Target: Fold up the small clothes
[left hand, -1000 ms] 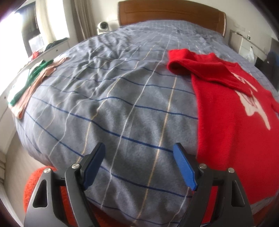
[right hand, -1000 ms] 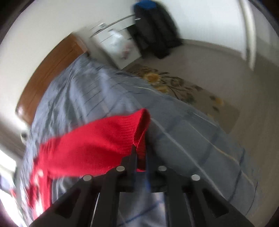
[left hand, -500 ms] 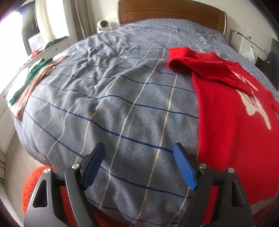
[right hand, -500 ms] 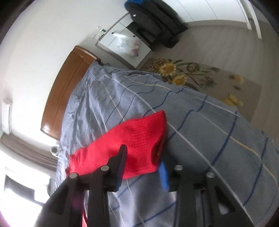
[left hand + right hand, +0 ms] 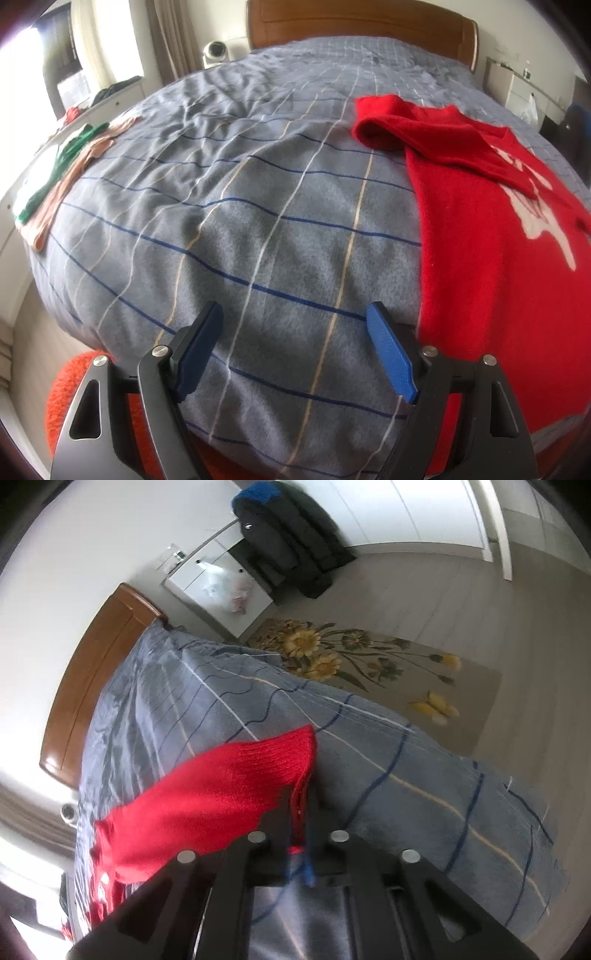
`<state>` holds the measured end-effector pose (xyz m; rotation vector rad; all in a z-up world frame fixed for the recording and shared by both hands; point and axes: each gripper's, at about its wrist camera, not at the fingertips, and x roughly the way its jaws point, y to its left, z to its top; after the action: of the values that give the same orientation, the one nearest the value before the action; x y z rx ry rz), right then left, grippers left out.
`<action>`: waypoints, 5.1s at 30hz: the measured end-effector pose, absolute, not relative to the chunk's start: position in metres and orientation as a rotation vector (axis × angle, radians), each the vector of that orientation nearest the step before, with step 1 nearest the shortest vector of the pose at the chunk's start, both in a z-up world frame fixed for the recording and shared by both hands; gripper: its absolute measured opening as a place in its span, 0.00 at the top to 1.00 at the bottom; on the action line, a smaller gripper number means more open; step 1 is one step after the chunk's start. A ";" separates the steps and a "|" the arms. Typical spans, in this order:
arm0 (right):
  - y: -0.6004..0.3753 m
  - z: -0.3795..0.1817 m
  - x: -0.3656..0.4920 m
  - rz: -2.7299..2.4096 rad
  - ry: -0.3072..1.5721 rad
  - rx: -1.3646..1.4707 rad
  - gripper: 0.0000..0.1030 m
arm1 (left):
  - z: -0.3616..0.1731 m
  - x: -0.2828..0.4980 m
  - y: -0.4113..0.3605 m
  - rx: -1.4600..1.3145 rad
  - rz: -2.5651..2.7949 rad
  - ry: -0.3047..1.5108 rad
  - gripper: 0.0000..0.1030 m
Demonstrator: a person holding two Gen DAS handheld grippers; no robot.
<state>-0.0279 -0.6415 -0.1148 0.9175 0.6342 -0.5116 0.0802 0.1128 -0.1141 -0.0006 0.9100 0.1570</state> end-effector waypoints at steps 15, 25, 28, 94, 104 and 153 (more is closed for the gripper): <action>-0.601 -0.112 -0.030 -0.457 0.728 0.737 0.90 | -0.081 0.064 0.095 0.095 0.066 0.862 0.19; -0.496 -0.071 -0.066 -0.384 0.589 0.465 0.52 | -0.029 0.149 -0.037 0.524 -0.398 0.746 0.12; -0.466 -0.077 -0.061 -0.300 0.598 0.438 0.52 | -0.064 0.187 -0.081 0.657 -0.434 0.814 0.21; -0.361 -0.103 -0.045 0.237 0.990 0.449 0.48 | -0.086 0.072 0.141 -0.168 -0.221 1.132 0.29; -0.308 -0.151 -0.026 0.304 1.136 0.440 0.48 | -0.134 0.062 0.100 -0.188 -0.301 1.230 0.34; -0.385 -0.098 -0.022 -0.201 0.714 0.194 0.43 | -0.115 0.152 0.148 -0.016 0.012 0.888 0.24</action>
<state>-0.0217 -0.3851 -0.0984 0.1937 0.7139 -0.2009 0.1518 0.1476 -0.1146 -0.0158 0.8879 0.0120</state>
